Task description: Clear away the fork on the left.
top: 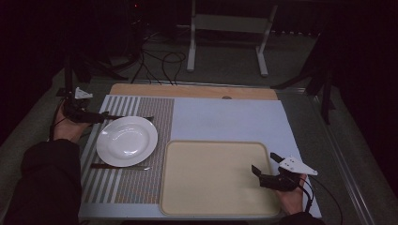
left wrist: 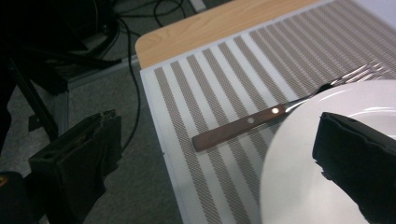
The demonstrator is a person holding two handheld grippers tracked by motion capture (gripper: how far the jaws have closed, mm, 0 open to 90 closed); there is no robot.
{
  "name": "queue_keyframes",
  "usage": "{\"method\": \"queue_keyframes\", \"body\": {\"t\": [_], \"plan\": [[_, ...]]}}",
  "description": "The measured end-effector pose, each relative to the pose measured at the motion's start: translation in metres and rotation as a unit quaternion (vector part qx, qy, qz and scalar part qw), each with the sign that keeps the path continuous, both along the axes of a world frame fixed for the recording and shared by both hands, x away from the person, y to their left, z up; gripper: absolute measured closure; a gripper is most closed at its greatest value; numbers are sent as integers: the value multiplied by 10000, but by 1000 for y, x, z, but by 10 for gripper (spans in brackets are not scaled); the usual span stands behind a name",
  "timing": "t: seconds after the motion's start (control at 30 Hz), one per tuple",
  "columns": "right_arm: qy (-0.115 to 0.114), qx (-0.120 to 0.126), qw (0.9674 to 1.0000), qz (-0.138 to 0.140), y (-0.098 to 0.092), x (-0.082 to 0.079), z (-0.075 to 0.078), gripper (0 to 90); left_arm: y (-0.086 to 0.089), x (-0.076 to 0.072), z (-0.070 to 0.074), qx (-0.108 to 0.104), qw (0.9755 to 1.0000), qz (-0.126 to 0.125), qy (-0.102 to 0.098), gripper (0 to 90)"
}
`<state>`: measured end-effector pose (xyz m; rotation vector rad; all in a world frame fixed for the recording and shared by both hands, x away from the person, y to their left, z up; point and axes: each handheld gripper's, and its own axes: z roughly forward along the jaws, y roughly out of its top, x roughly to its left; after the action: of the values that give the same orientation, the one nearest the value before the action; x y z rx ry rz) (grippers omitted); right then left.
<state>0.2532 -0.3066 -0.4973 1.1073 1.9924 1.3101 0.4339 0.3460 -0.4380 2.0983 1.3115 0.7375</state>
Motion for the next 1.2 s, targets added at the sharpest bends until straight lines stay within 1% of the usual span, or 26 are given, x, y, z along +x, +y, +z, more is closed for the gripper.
{"method": "queue_keyframes", "body": {"t": [0.07,0.17,0.2,0.27,0.3,0.33,0.4,0.43,0.53,0.63,0.7,0.8,0.9,0.97,1.03,1.07,1.1,1.17,1.2], "plan": [[2,3,10000,-9,-1,0,0,86,0,7,-3,-37,10000,32,73,4],[8,34,10000,-33,-1,1,1,86,0,15,-7,-240,9996,100,124,0],[4,19,10000,-43,-1,2,1,86,-1,18,-8,-210,9996,100,171,0],[12,15,10000,-61,-2,2,2,86,-3,24,-12,-55,9996,72,271,0],[12,15,10000,-61,-2,2,2,86,-3,24,-12,-55,9996,72,271,0],[8,5,10000,-69,-2,2,2,86,-6,31,-15,174,9991,64,394,0],[-9,-77,9999,-72,-3,4,2,86,-9,37,-18,496,9975,164,479,12],[14,-93,9999,-74,-4,5,2,86,-10,40,-20,583,9966,161,557,23],[54,-161,9998,-118,-4,8,0,86,-11,47,-23,648,9952,160,716,20],[83,-230,9996,-118,-4,9,-1,86,-12,51,-28,721,9939,133,828,17],[100,-242,9996,-98,-3,9,-1,86,-13,54,-32,793,9924,147,929,14],[120,-272,9995,-86,-3,10,-2,86,-13,57,-38,846,9904,164,1082,14],[119,-289,9995,-78,-2,11,-2,86,-12,60,-43,826,9890,206,1213,19],[141,-262,9995,-68,-2,11,-2,86,-11,63,-46,794,9870,170,1383,30],[154,-232,9996,-75,-3,11,-2,86,-12,67,-49,864,9844,123,1528,32],[152,-240,9996,-79,-3,11,-2,86,-12,68,-51,814,9838,77,1595,42],[165,-238,9996,-77,-3,11,-3,86,-11,70,-52,791,9827,50,1674,61],[166,-254,9995,-78,-3,11,-3,86,-7,74,-54,424,9807,38,1909,96],[162,-254,9995,-73,-3,11,-3,86,-6,75,-55,319,9804,27,1946,116]]}}
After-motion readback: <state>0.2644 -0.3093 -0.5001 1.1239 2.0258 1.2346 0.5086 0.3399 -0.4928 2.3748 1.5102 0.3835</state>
